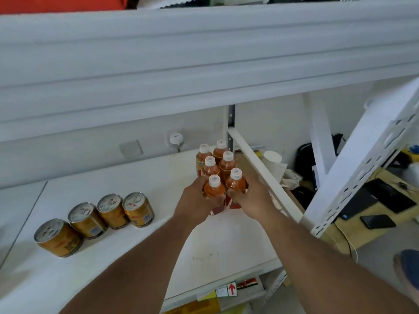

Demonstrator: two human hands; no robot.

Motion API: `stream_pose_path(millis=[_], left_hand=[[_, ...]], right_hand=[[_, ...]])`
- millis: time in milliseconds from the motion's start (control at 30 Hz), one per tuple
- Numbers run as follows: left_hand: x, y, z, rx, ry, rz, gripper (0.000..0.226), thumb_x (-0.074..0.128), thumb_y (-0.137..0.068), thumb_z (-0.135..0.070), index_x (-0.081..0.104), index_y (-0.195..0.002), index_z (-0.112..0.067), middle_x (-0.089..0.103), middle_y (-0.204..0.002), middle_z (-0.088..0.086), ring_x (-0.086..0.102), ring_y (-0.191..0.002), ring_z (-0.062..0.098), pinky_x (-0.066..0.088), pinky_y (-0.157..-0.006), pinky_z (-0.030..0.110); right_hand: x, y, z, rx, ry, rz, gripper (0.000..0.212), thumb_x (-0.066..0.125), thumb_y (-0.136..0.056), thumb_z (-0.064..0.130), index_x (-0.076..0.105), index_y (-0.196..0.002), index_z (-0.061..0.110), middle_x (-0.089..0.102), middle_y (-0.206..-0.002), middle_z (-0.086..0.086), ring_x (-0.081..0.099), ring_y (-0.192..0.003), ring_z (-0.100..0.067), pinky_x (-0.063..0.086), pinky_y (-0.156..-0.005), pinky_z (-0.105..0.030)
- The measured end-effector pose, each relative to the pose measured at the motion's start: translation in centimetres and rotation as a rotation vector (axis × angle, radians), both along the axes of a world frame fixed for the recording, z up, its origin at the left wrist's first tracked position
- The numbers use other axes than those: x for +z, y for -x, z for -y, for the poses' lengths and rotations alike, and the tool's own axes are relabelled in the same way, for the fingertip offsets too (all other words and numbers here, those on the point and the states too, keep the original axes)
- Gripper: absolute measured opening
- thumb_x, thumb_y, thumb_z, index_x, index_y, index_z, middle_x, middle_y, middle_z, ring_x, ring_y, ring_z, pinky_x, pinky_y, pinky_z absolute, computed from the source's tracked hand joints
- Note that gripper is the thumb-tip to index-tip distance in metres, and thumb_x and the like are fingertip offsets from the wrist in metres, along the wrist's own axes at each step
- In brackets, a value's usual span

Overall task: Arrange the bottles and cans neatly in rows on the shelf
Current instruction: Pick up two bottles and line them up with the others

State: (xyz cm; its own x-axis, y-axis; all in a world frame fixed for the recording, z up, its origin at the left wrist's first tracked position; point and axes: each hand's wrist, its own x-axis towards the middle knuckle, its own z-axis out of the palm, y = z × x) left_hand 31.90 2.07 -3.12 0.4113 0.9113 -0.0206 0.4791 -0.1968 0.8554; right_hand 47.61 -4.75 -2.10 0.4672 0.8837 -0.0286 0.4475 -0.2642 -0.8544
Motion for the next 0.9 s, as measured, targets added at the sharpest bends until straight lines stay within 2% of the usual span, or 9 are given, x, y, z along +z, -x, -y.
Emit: stream_pose_path(millis=[100,200,267,367,433,500,667,767,900], left_hand=[[-0.5,-0.4,-0.2,0.012,-0.005,-0.005,0.053,0.075,-0.081,-0.044,0.052,-0.128,-0.038,0.061,-0.127,-0.017,0.059,-0.113,0.013,0.05,-0.098,0.039],[-0.8,-0.4,0.2,0.026,-0.073,0.014,0.049,0.072,-0.078,-0.053,0.055,-0.122,-0.039,0.059,-0.122,-0.018,0.058,-0.111,0.01,0.05,-0.094,0.035],[-1.4,-0.1,0.9,0.057,-0.162,-0.064,0.06,0.071,-0.073,-0.056,0.05,-0.127,-0.042,0.052,-0.122,-0.017,0.052,-0.109,0.008,0.048,-0.092,0.034],[-2.5,0.1,1.2,0.146,-0.171,-0.13,0.064,0.075,-0.077,-0.046,0.049,-0.134,-0.034,0.053,-0.128,-0.008,0.056,-0.105,0.011,0.054,-0.088,0.035],[-2.7,-0.1,1.0,0.179,-0.141,-0.125,0.06,0.077,-0.079,-0.042,0.051,-0.132,-0.031,0.055,-0.127,-0.007,0.058,-0.097,0.01,0.054,-0.081,0.029],[-2.6,-0.5,0.7,0.196,-0.123,-0.13,0.058,0.077,-0.081,-0.04,0.051,-0.131,-0.03,0.056,-0.126,-0.007,0.059,-0.097,0.01,0.054,-0.08,0.027],[-2.5,-0.9,0.3,0.23,-0.095,-0.144,0.055,0.077,-0.081,-0.04,0.051,-0.128,-0.029,0.057,-0.123,-0.008,0.059,-0.096,0.01,0.052,-0.078,0.024],[-2.6,-0.9,0.2,0.231,-0.08,-0.138,0.056,0.077,-0.081,-0.04,0.051,-0.129,-0.028,0.058,-0.123,-0.007,0.058,-0.095,0.01,0.051,-0.076,0.023],[-2.5,-0.9,0.2,0.243,-0.044,-0.141,0.066,0.078,-0.08,-0.042,0.046,-0.136,-0.027,0.056,-0.13,-0.003,0.058,-0.101,0.011,0.054,-0.082,0.028]], right_hand=[[-0.2,-0.4,-0.1,0.067,-0.05,-0.01,0.059,0.07,-0.091,0.041,0.045,-0.144,0.034,0.054,-0.145,0.006,0.052,-0.133,-0.023,0.041,-0.11,-0.054],[-0.9,-0.8,-0.1,0.094,-0.031,0.042,0.055,0.07,-0.092,0.04,0.047,-0.14,0.031,0.058,-0.139,0.006,0.055,-0.129,-0.022,0.045,-0.107,-0.053],[-1.8,-0.9,0.0,0.088,0.043,0.085,0.044,0.071,-0.092,0.037,0.051,-0.13,0.033,0.062,-0.132,0.005,0.059,-0.124,-0.022,0.048,-0.102,-0.044],[-3.2,-1.2,0.0,0.062,0.112,0.115,0.026,0.068,-0.094,0.035,0.055,-0.116,0.036,0.068,-0.12,0.003,0.064,-0.113,-0.022,0.044,-0.087,-0.032],[-3.6,-1.3,-0.3,0.025,0.123,0.114,0.029,0.067,-0.095,0.033,0.058,-0.122,0.031,0.068,-0.121,0.001,0.064,-0.112,-0.023,0.046,-0.086,-0.035],[-3.7,-1.3,-0.8,0.001,0.123,0.111,0.031,0.066,-0.096,0.032,0.058,-0.125,0.029,0.068,-0.122,0.001,0.064,-0.113,-0.024,0.048,-0.089,-0.038],[-3.8,-1.3,-1.2,-0.021,0.128,0.103,0.024,0.064,-0.097,0.033,0.059,-0.12,0.031,0.069,-0.119,0.001,0.065,-0.111,-0.024,0.047,-0.085,-0.036],[-3.6,-1.3,-1.1,-0.018,0.15,0.089,0.023,0.064,-0.096,0.035,0.059,-0.119,0.032,0.07,-0.118,0.002,0.065,-0.11,-0.024,0.05,-0.088,-0.039],[-3.1,-1.2,-0.5,0.012,0.163,0.088,0.029,0.064,-0.096,0.037,0.058,-0.123,0.029,0.068,-0.121,0.002,0.064,-0.111,-0.022,0.043,-0.083,-0.031]])
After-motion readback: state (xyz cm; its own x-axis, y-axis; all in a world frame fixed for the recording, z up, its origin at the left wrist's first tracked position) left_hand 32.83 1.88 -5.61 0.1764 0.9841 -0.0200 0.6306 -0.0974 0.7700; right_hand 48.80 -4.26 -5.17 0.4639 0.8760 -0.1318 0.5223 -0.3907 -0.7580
